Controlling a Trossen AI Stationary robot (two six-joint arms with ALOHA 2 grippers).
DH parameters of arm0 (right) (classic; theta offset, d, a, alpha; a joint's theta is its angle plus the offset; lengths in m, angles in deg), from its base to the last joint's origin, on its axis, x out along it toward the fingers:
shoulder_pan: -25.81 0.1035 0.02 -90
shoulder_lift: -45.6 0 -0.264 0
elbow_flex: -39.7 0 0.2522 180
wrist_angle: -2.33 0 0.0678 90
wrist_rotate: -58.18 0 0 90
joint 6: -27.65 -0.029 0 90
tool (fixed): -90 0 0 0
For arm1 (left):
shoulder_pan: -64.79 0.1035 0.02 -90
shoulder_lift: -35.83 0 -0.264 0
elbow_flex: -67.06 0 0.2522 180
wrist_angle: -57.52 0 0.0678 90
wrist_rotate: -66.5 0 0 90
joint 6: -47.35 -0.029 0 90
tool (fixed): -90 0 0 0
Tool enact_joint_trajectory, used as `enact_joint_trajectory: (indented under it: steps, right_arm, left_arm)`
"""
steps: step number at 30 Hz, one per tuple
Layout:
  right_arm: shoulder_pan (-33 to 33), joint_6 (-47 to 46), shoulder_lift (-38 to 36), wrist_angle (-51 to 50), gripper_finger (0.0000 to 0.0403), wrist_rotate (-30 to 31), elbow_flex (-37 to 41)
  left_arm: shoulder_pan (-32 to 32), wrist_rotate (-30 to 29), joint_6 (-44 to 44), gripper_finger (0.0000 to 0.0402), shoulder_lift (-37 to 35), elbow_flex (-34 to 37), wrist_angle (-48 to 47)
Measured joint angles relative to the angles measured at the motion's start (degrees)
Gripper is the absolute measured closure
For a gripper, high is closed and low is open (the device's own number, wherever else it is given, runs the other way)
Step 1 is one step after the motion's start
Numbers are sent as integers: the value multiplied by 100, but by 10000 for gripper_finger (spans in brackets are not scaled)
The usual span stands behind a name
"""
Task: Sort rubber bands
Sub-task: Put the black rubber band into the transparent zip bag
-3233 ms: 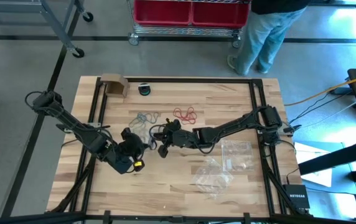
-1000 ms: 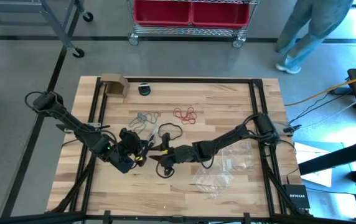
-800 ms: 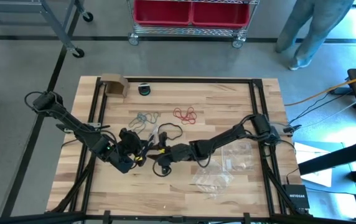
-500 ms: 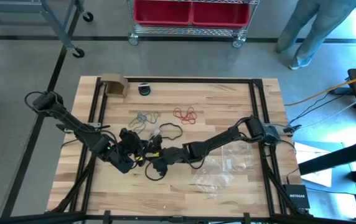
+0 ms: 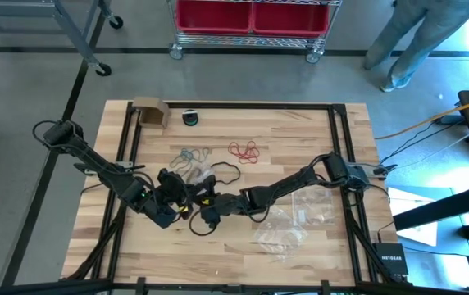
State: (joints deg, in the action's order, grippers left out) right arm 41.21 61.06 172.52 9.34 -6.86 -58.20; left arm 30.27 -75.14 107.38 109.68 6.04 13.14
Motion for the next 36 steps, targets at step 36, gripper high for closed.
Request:
enact_joint_trajectory:
  steps: [36]
  right_arm:
    - [-118,-3007,-571,-2199,339,244,-753]
  left_arm:
    - [-291,166,229,402,-138,-9,-36]
